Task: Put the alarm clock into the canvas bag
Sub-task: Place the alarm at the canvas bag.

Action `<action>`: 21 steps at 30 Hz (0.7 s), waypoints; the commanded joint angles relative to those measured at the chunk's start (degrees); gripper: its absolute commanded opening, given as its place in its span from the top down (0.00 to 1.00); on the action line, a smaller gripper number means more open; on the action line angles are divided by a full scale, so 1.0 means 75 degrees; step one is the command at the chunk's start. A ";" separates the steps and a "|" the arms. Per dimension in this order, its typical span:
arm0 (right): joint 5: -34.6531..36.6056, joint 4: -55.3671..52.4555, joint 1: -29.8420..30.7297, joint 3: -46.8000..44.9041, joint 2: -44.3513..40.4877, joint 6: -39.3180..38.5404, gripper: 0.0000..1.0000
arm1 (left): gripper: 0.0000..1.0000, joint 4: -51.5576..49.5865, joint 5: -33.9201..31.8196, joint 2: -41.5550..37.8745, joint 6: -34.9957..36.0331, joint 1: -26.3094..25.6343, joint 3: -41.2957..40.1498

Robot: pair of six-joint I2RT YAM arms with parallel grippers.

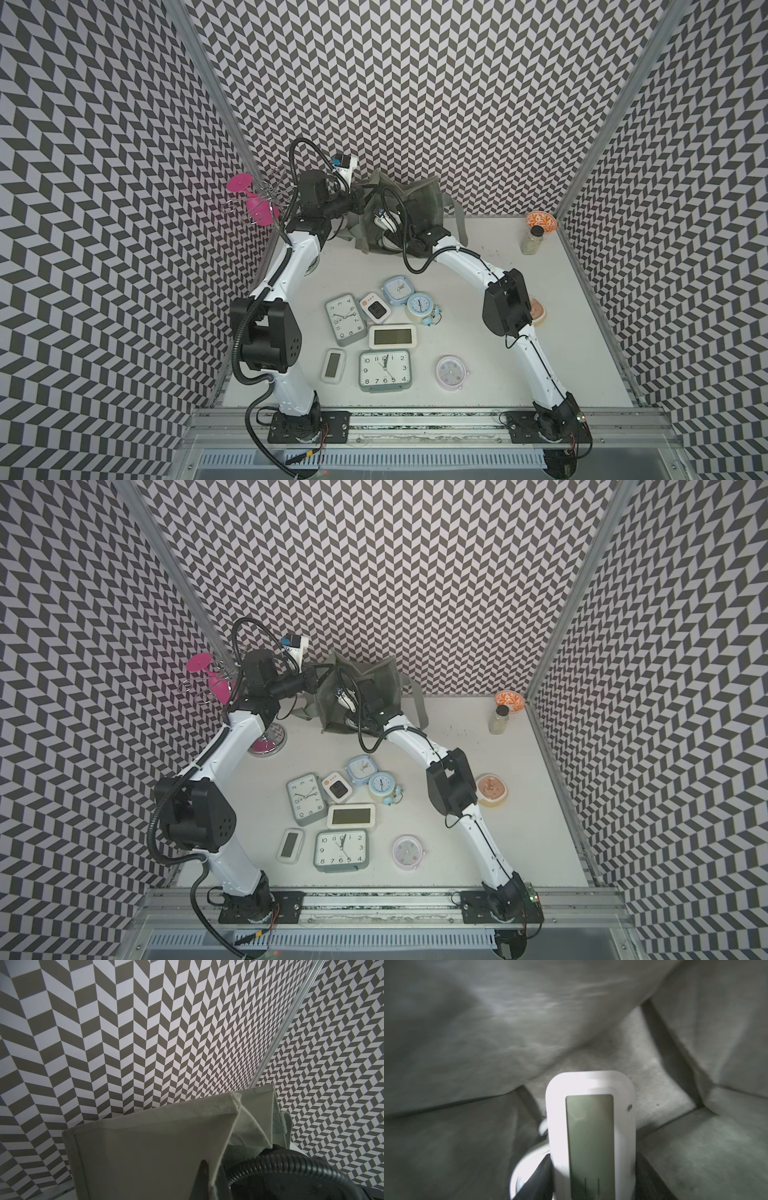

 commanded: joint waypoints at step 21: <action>-0.1144 0.1113 0.0068 -0.6706 -0.6410 0.3134 0.01 | 1.00 -0.0039 0.0108 -0.0279 0.0221 -0.0046 0.0031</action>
